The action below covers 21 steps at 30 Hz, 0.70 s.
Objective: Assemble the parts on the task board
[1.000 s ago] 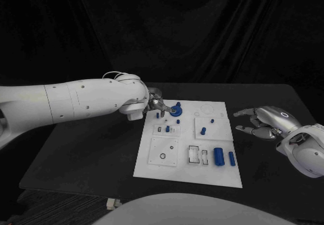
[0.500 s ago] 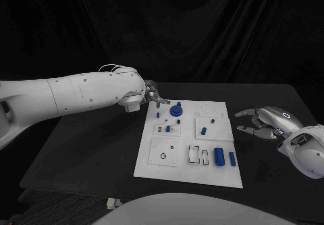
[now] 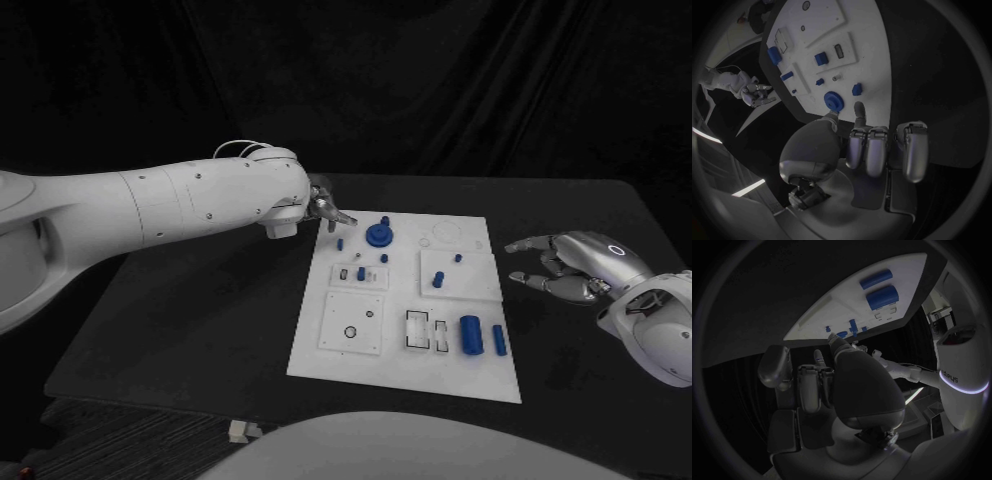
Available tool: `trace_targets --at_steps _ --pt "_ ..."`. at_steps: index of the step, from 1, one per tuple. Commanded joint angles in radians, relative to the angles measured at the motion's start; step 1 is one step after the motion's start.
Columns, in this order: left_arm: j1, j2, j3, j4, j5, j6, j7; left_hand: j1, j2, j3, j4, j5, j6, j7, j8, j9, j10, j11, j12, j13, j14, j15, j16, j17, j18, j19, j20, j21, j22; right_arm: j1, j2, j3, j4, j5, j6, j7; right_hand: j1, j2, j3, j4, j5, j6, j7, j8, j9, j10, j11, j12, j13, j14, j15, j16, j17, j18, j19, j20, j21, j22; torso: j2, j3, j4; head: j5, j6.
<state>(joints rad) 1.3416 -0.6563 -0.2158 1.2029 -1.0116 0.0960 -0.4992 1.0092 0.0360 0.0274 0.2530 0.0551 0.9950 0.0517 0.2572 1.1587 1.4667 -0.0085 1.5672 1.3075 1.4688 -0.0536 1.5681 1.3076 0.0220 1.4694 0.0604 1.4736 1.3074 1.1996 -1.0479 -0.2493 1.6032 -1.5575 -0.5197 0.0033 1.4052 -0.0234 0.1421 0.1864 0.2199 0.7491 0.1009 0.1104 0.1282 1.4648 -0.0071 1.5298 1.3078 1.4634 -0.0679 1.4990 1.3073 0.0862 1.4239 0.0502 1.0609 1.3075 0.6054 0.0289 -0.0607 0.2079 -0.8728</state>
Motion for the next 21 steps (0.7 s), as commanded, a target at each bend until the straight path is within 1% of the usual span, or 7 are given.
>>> trace_targets --at_steps 1,8,10,13,18,20,21 --pt "-0.007 0.007 0.001 -0.011 -0.011 0.023 0.015 0.009 0.003 -0.005 0.001 -0.002 -0.003 0.001 0.004 0.001 0.104 -0.004 0.004 0.263 0.102 -0.005 0.003 0.263 0.004 0.039 -0.007 0.003 0.227 -0.003 -0.004 0.001 0.007 -0.005 -0.011 0.001 -0.007 0.004 0.002 0.008 0.007 0.008 -0.002 -0.006 -0.001 0.063 0.008 -0.008 0.215 0.087 0.006 -0.004 0.196 0.006 -0.007 -0.001 -0.005 0.139 0.005 -0.0035 0.0030 -0.002 0.000" --pt "-0.020 0.019 0.001 -0.027 -0.011 0.040 0.013 0.008 0.003 -0.007 0.003 -0.002 -0.003 0.001 0.006 0.003 0.104 -0.004 0.004 0.263 0.102 -0.005 0.003 0.263 0.004 0.037 -0.006 0.000 0.226 -0.003 -0.009 0.001 0.009 -0.005 -0.012 0.001 -0.007 0.005 0.002 0.008 0.008 0.009 -0.002 -0.006 -0.001 0.062 0.008 -0.010 0.213 0.087 0.006 -0.004 0.196 0.006 -0.007 -0.001 -0.005 0.139 0.005 -0.0025 0.0069 -0.006 0.000" --pt "-0.024 0.023 0.001 -0.033 -0.011 0.043 0.014 0.008 0.004 -0.007 0.003 -0.002 -0.003 0.001 0.007 0.004 0.104 -0.004 0.004 0.263 0.102 -0.005 0.003 0.263 0.005 0.036 -0.006 -0.001 0.226 -0.003 -0.010 0.001 0.009 -0.005 -0.012 0.001 -0.007 0.005 0.002 0.008 0.008 0.009 -0.002 -0.006 -0.001 0.060 0.008 -0.012 0.211 0.087 0.006 -0.005 0.195 0.006 -0.007 -0.001 -0.006 0.139 0.005 -0.0025 0.0061 -0.007 0.000" --pt "-0.028 0.026 0.001 -0.039 -0.011 0.047 0.014 0.009 0.005 -0.008 0.003 -0.001 -0.003 0.001 0.007 0.005 0.104 -0.003 0.004 0.263 0.102 -0.005 0.003 0.263 0.005 0.035 -0.006 -0.002 0.226 -0.003 -0.009 0.001 0.010 -0.005 -0.012 0.001 -0.007 0.005 0.002 0.008 0.008 0.009 -0.002 -0.006 -0.001 0.060 0.008 -0.012 0.211 0.087 0.006 -0.005 0.195 0.006 -0.007 -0.001 -0.006 0.139 0.004 -0.0024 0.0020 -0.006 0.000" --pt "-0.032 0.027 0.001 -0.044 -0.011 0.051 0.017 0.012 0.008 -0.008 0.002 0.000 -0.006 0.001 0.009 0.007 0.104 -0.003 0.004 0.263 0.102 -0.005 0.003 0.263 0.006 0.034 -0.006 -0.005 0.225 -0.003 -0.009 0.001 0.009 -0.005 -0.011 0.000 -0.007 0.005 0.003 0.008 0.009 0.009 -0.002 -0.006 -0.001 0.058 0.008 -0.013 0.210 0.087 0.006 -0.004 0.196 0.006 -0.007 -0.001 -0.005 0.139 0.004 -0.0023 -0.0003 -0.003 0.000" --pt "-0.033 0.028 0.001 -0.045 -0.011 0.052 0.019 0.014 0.009 -0.008 0.001 0.000 -0.007 0.001 0.010 0.009 0.104 -0.003 0.004 0.263 0.102 -0.004 0.003 0.263 0.006 0.033 -0.006 -0.006 0.225 -0.004 -0.010 0.001 0.009 -0.005 -0.011 0.000 -0.007 0.005 0.003 0.008 0.009 0.009 -0.002 -0.006 -0.001 0.058 0.008 -0.013 0.210 0.087 0.006 -0.004 0.196 0.006 -0.007 -0.001 -0.005 0.139 0.003 -0.0019 -0.0005 -0.002 0.000" --pt "-0.033 0.028 0.001 -0.045 -0.011 0.052 0.019 0.018 0.011 -0.009 0.000 0.002 -0.010 0.002 0.011 0.010 0.104 -0.003 0.004 0.263 0.102 -0.004 0.003 0.263 0.006 0.033 -0.006 -0.006 0.224 -0.004 -0.010 0.001 0.009 -0.005 -0.011 0.000 -0.007 0.005 0.003 0.008 0.009 0.009 -0.002 -0.006 -0.001 0.058 0.008 -0.013 0.210 0.087 0.006 -0.004 0.196 0.006 -0.007 -0.001 -0.005 0.139 0.002 -0.0014 0.0006 -0.003 0.000"
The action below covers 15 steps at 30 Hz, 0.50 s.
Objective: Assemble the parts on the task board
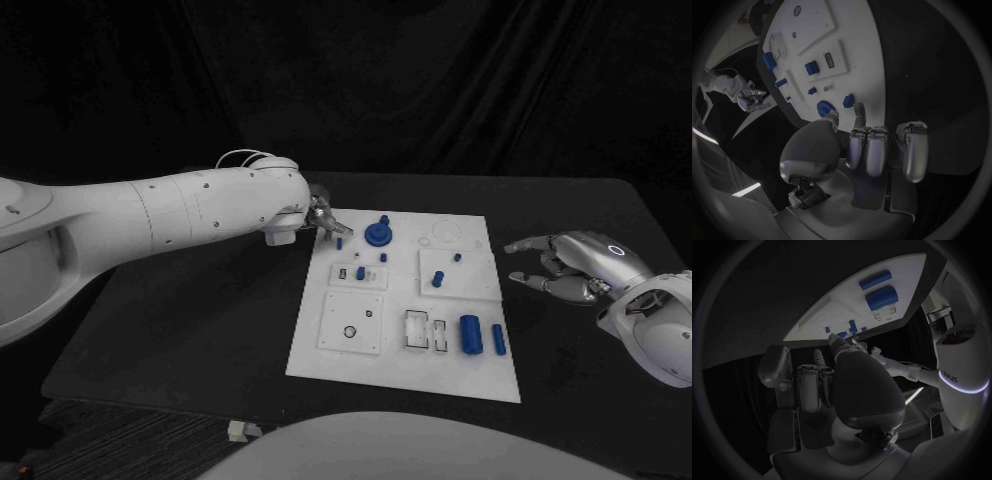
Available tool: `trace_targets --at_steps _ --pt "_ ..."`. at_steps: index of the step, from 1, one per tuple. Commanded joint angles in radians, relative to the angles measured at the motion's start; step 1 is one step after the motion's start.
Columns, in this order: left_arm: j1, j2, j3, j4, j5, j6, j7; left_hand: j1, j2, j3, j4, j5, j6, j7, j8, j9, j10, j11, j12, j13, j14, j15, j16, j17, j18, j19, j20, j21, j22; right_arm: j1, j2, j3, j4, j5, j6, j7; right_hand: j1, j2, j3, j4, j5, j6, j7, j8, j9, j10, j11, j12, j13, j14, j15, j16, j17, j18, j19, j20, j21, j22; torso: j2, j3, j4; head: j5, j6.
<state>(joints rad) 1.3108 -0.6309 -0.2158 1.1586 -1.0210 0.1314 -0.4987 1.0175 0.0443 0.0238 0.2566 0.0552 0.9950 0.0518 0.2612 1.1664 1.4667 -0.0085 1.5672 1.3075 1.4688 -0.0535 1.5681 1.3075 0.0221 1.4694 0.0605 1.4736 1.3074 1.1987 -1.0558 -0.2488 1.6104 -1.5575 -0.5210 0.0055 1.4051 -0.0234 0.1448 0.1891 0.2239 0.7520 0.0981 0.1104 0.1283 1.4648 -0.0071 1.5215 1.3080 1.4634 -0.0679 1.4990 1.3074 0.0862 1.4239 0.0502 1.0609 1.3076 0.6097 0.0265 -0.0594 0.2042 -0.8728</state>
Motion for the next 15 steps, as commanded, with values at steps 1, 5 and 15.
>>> trace_targets --at_steps 1,5,15 --pt "-0.003 0.002 0.001 -0.001 -0.002 0.018 0.019 0.013 0.004 -0.005 -0.006 0.004 -0.012 0.002 0.008 0.004 0.104 -0.003 0.004 0.263 0.102 -0.004 0.003 0.263 0.006 0.033 -0.005 -0.006 0.225 -0.003 -0.002 0.000 0.001 -0.005 -0.009 -0.003 -0.007 0.005 0.000 0.006 0.005 0.007 0.000 -0.006 -0.001 0.057 0.008 -0.006 0.208 0.087 0.006 -0.004 0.196 0.006 -0.007 -0.001 -0.006 0.139 -0.002 0.0011 -0.0004 0.001 0.000" --pt "-0.004 0.004 0.001 -0.001 -0.002 0.022 0.021 0.021 0.007 -0.005 -0.010 0.009 -0.016 0.002 0.009 0.007 0.104 -0.002 0.004 0.263 0.102 -0.004 0.003 0.263 0.006 0.031 -0.005 -0.008 0.224 -0.003 0.000 0.000 0.000 -0.005 -0.008 -0.004 -0.007 0.005 0.000 0.006 0.005 0.007 0.000 -0.006 -0.001 0.057 0.008 -0.007 0.208 0.087 0.006 -0.004 0.196 0.006 -0.007 -0.001 -0.006 0.139 -0.002 0.0008 -0.0009 0.001 0.000" --pt "-0.005 0.008 0.001 -0.004 -0.002 0.030 0.026 0.041 0.016 -0.005 -0.024 0.031 -0.027 0.003 0.011 0.012 0.104 -0.001 0.004 0.263 0.102 -0.002 0.003 0.263 0.007 0.028 -0.004 -0.014 0.223 -0.003 0.002 0.000 0.000 -0.005 -0.004 -0.005 -0.005 0.005 0.001 0.005 0.009 0.008 0.000 -0.006 -0.002 0.053 0.007 -0.012 0.203 0.087 0.006 -0.005 0.195 0.007 -0.008 -0.001 -0.008 0.139 -0.002 0.0008 -0.0001 0.001 0.000"
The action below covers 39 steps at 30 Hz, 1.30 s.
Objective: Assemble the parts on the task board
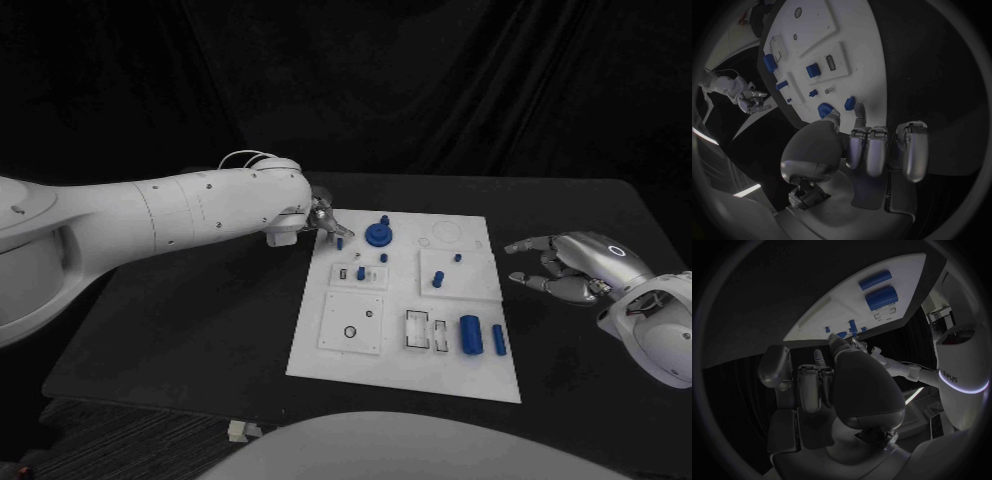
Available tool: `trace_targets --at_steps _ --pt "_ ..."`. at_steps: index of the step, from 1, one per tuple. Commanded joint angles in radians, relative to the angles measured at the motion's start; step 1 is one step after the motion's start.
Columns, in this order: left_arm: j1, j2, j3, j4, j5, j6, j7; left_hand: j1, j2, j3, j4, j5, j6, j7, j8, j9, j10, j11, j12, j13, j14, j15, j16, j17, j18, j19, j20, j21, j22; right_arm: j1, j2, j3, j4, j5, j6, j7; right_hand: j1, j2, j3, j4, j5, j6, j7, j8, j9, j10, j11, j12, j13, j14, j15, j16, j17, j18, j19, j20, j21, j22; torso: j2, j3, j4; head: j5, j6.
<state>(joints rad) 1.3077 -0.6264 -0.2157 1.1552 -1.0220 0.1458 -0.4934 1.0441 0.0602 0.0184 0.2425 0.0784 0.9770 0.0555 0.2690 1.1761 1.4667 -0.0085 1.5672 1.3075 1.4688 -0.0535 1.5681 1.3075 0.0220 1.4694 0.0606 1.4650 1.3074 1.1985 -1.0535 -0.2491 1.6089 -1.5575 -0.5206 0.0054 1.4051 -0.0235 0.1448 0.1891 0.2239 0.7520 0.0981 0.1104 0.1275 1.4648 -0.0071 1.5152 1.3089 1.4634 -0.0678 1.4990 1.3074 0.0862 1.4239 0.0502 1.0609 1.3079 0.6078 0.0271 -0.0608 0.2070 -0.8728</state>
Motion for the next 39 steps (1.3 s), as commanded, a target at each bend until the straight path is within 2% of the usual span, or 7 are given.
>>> trace_targets --at_steps 1,8,34,37,39 --pt "-0.002 0.004 0.001 -0.001 -0.001 0.017 0.022 0.015 0.000 0.000 -0.010 0.007 -0.009 0.000 0.003 0.002 0.104 -0.001 0.004 0.263 0.102 -0.002 0.003 0.263 0.008 0.028 -0.004 -0.005 0.223 -0.003 0.000 0.001 0.001 -0.005 -0.004 -0.005 -0.005 0.005 0.001 0.005 0.009 0.008 0.000 -0.006 -0.001 0.053 0.007 -0.005 0.202 0.087 0.006 -0.005 0.195 0.007 -0.008 -0.001 -0.008 0.138 -0.001 0.0001 0.0014 -0.002 0.000" --pt "-0.004 0.010 0.001 -0.004 -0.001 0.021 0.026 0.036 0.007 0.003 -0.027 0.037 -0.016 0.000 0.003 0.002 0.104 0.000 0.004 0.263 0.102 -0.001 0.003 0.263 0.008 0.027 -0.003 -0.008 0.223 -0.003 -0.002 0.001 0.003 -0.005 -0.003 -0.006 -0.005 0.005 0.001 0.005 0.009 0.008 0.000 -0.006 -0.001 0.053 0.007 -0.005 0.202 0.087 0.006 -0.005 0.195 0.007 -0.008 -0.001 -0.008 0.138 0.000 0.0003 0.0015 -0.003 0.000" --pt "-0.012 0.018 0.001 -0.011 0.000 0.041 0.021 0.070 0.025 0.024 -0.058 0.055 -0.023 0.000 -0.004 -0.005 0.104 0.000 0.004 0.263 0.102 -0.001 0.003 0.263 0.009 0.023 -0.002 -0.015 0.221 -0.003 -0.005 0.001 0.007 -0.005 -0.018 0.005 0.001 0.007 0.005 0.003 0.020 0.014 0.000 -0.007 -0.002 0.050 0.007 -0.009 0.198 0.087 0.005 -0.004 0.196 0.007 -0.007 -0.002 -0.009 0.139 -0.001 0.0003 0.0003 -0.006 0.000" --pt "-0.013 0.018 0.001 -0.012 0.000 0.042 0.022 0.081 0.027 0.033 -0.070 0.075 -0.024 -0.001 -0.006 -0.008 0.104 0.000 0.004 0.263 0.102 -0.001 0.003 0.263 0.010 0.022 -0.002 -0.015 0.221 -0.003 -0.005 0.001 0.007 -0.005 -0.018 0.005 0.001 0.007 0.006 0.003 0.021 0.014 0.000 -0.007 -0.002 0.050 0.007 -0.010 0.198 0.087 0.005 -0.005 0.196 0.006 -0.007 -0.002 -0.008 0.139 0.000 0.0003 0.0010 -0.007 0.000" --pt "-0.014 0.018 0.001 -0.012 0.000 0.042 0.023 0.093 0.028 0.045 -0.085 0.116 -0.026 -0.002 -0.009 -0.012 0.104 -0.001 0.004 0.263 0.102 -0.002 0.003 0.263 0.010 0.021 -0.003 -0.017 0.221 -0.003 -0.005 0.001 0.008 -0.005 -0.018 0.005 0.002 0.007 0.006 0.002 0.023 0.015 0.000 -0.007 -0.003 0.049 0.007 -0.011 0.197 0.087 0.005 -0.005 0.195 0.007 -0.007 -0.002 -0.009 0.139 0.000 0.0001 0.0007 -0.007 0.000"
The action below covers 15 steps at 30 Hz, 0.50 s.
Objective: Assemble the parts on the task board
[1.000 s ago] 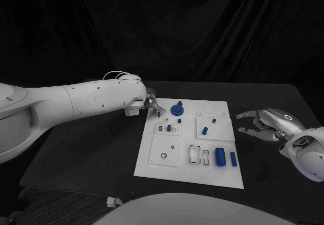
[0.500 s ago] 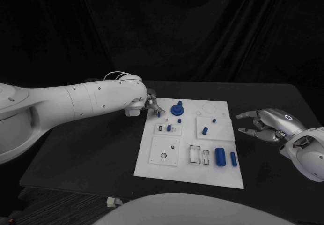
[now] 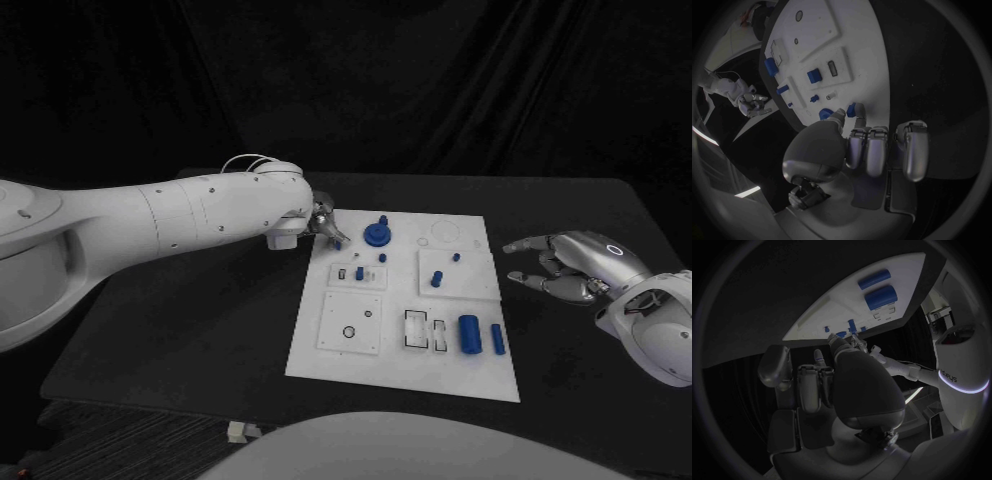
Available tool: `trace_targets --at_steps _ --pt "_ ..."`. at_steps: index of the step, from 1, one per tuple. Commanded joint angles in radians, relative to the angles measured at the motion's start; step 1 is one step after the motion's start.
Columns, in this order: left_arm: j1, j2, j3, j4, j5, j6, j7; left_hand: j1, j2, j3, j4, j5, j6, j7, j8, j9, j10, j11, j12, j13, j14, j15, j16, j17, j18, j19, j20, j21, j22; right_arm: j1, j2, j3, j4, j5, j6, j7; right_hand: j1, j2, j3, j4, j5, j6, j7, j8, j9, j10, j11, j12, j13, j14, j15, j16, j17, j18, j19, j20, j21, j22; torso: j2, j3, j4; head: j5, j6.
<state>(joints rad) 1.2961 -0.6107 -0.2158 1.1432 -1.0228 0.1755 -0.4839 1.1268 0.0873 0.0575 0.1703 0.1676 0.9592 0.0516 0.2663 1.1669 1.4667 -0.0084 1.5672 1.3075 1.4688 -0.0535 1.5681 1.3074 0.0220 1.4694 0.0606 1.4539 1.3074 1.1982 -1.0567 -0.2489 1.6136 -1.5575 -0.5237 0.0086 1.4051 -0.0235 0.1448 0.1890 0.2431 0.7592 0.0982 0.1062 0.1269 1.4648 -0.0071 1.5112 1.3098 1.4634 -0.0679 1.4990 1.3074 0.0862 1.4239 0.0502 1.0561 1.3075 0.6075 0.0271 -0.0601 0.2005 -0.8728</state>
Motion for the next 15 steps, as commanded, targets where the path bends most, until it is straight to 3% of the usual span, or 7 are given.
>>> trace_targets --at_steps 1,3,4,6,11,15 --pt "-0.002 0.003 0.001 0.000 0.001 0.012 0.015 0.012 0.001 0.009 -0.016 0.036 -0.008 0.002 -0.007 -0.004 0.104 -0.002 0.004 0.263 0.102 -0.002 0.003 0.263 0.010 0.021 -0.003 -0.006 0.221 -0.002 -0.002 0.000 0.003 -0.005 -0.015 0.002 0.002 0.007 0.006 0.002 0.004 0.008 0.000 -0.003 -0.002 0.049 0.007 -0.007 0.196 0.087 0.005 -0.005 0.195 0.006 -0.007 -0.002 -0.004 0.139 0.000 0.0000 0.0000 -0.001 0.000" --pt "-0.002 0.003 0.001 0.000 0.001 0.012 0.016 0.015 0.002 0.016 -0.021 0.054 -0.009 0.001 -0.009 -0.006 0.104 -0.002 0.004 0.263 0.102 -0.002 0.003 0.263 0.010 0.021 -0.003 -0.006 0.221 -0.002 -0.002 0.000 0.003 -0.005 -0.014 0.001 0.003 0.007 0.007 0.002 0.005 0.008 0.000 -0.003 -0.002 0.049 0.007 -0.007 0.196 0.087 0.005 -0.005 0.195 0.006 -0.007 -0.002 -0.004 0.139 0.000 0.0000 0.0001 -0.003 0.000" --pt "-0.003 0.003 0.001 0.000 0.001 0.012 0.017 0.022 0.002 0.028 -0.031 0.081 -0.010 0.000 -0.011 -0.009 0.104 -0.003 0.004 0.263 0.102 -0.003 0.003 0.263 0.010 0.021 -0.004 -0.007 0.221 -0.002 -0.002 0.000 0.004 -0.005 -0.014 0.001 0.003 0.007 0.007 0.002 0.006 0.008 0.000 -0.003 -0.002 0.049 0.007 -0.007 0.196 0.087 0.005 -0.005 0.195 0.007 -0.007 -0.002 -0.004 0.139 0.000 0.0000 0.0002 -0.003 0.000" --pt "-0.003 0.003 0.001 0.000 0.001 0.011 0.019 0.033 0.005 0.050 -0.044 0.088 -0.012 -0.002 -0.014 -0.012 0.104 -0.005 0.004 0.263 0.102 -0.004 0.003 0.263 0.010 0.021 -0.005 -0.007 0.221 -0.002 -0.003 0.000 0.004 -0.005 -0.013 0.001 0.003 0.007 0.007 0.002 0.006 0.008 0.000 -0.003 -0.002 0.049 0.007 -0.007 0.196 0.087 0.005 -0.005 0.195 0.007 -0.007 -0.002 -0.004 0.139 0.000 0.0002 0.0005 -0.003 0.000" --pt "-0.004 0.005 0.001 -0.003 0.001 0.009 0.028 0.037 -0.011 0.127 -0.074 0.171 -0.015 -0.003 -0.018 -0.020 0.104 -0.006 0.004 0.263 0.102 -0.006 0.003 0.263 0.011 0.019 -0.007 -0.011 0.220 -0.003 -0.004 0.000 0.004 -0.005 -0.011 -0.001 0.006 0.007 0.009 0.001 0.010 0.009 0.000 -0.003 -0.003 0.048 0.007 -0.008 0.195 0.087 0.005 -0.005 0.195 0.007 -0.007 -0.002 -0.005 0.139 0.000 0.0004 -0.0006 0.000 0.000" --pt "-0.004 0.005 0.001 -0.004 0.001 0.005 0.035 0.024 -0.035 0.206 -0.098 0.184 -0.017 -0.002 -0.019 -0.022 0.102 -0.006 0.002 0.261 0.102 -0.005 0.003 0.263 0.012 0.015 -0.006 -0.017 0.218 -0.003 -0.004 0.000 0.003 -0.005 -0.010 -0.002 0.010 0.007 0.012 -0.002 0.018 0.010 0.000 -0.005 -0.004 0.047 0.007 -0.010 0.193 0.087 0.005 -0.006 0.195 0.007 -0.007 -0.002 -0.006 0.139 -0.001 0.0008 -0.0006 -0.002 0.000"
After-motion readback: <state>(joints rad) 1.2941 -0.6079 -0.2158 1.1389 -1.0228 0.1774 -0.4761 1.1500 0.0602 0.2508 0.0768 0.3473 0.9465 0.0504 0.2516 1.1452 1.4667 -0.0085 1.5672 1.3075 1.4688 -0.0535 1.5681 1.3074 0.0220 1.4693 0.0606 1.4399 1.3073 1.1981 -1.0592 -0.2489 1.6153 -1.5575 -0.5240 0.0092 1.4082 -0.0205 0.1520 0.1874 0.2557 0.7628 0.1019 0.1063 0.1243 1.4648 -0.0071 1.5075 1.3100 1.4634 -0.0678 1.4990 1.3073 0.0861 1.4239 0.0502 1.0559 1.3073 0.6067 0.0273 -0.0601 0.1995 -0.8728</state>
